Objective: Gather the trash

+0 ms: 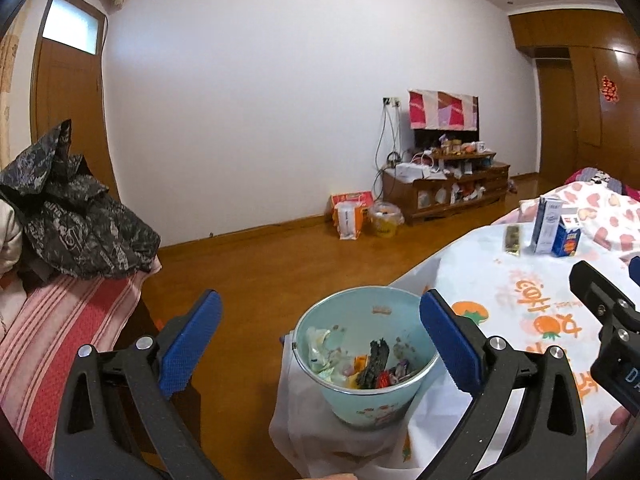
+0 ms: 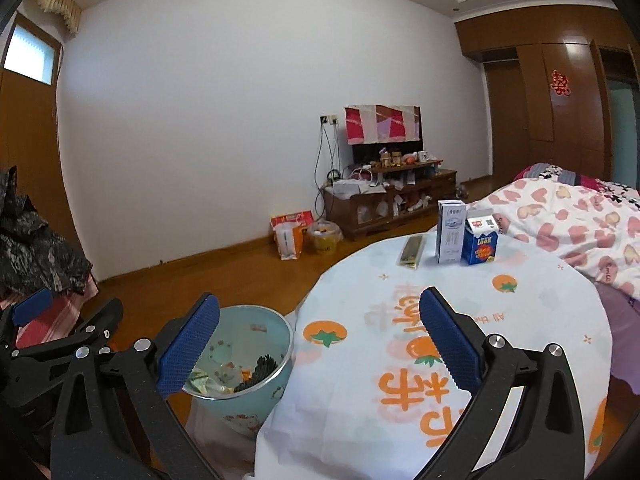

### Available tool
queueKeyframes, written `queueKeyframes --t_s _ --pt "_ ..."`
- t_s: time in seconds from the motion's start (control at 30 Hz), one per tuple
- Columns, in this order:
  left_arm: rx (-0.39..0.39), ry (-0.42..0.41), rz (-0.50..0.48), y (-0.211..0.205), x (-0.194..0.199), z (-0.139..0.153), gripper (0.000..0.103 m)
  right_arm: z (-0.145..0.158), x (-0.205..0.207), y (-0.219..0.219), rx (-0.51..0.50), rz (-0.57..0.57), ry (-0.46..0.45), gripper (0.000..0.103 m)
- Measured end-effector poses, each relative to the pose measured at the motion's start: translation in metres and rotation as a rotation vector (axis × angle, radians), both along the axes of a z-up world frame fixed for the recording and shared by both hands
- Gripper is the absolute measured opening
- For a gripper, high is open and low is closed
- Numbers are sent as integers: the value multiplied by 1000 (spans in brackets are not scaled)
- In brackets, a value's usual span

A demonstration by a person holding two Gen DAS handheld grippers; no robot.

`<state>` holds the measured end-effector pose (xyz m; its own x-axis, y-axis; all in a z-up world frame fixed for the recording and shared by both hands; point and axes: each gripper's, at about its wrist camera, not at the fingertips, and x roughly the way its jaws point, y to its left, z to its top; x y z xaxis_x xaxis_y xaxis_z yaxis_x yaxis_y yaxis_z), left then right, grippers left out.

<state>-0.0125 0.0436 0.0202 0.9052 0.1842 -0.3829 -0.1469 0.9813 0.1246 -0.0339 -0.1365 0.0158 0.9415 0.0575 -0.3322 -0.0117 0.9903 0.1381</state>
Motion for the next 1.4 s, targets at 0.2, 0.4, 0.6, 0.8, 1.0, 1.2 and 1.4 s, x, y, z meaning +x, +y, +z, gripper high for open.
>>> queueKeyframes --t_s 0.2,0.4,0.6,0.8,1.0,1.2,1.4 --pt "-3 -17 0 -2 -6 4 97 4 -7 -4 22 -16 -24 98" --pt "-21 -27 7 3 -8 7 97 4 -9 -3 26 -16 -22 98" --pt "-17 -31 11 3 -9 8 97 3 -8 -2 26 -10 -6 98" --pt "-21 -29 23 6 -8 8 97 3 -7 -2 33 -15 -3 98" --pt "-25 -28 30 8 -8 9 97 2 -6 1 30 -8 2 98" --pt "-16 -29 46 7 -8 9 97 0 -5 1 31 -7 6 98" --pt "-19 -22 59 8 -6 7 97 -1 -4 1 31 -5 13 98"
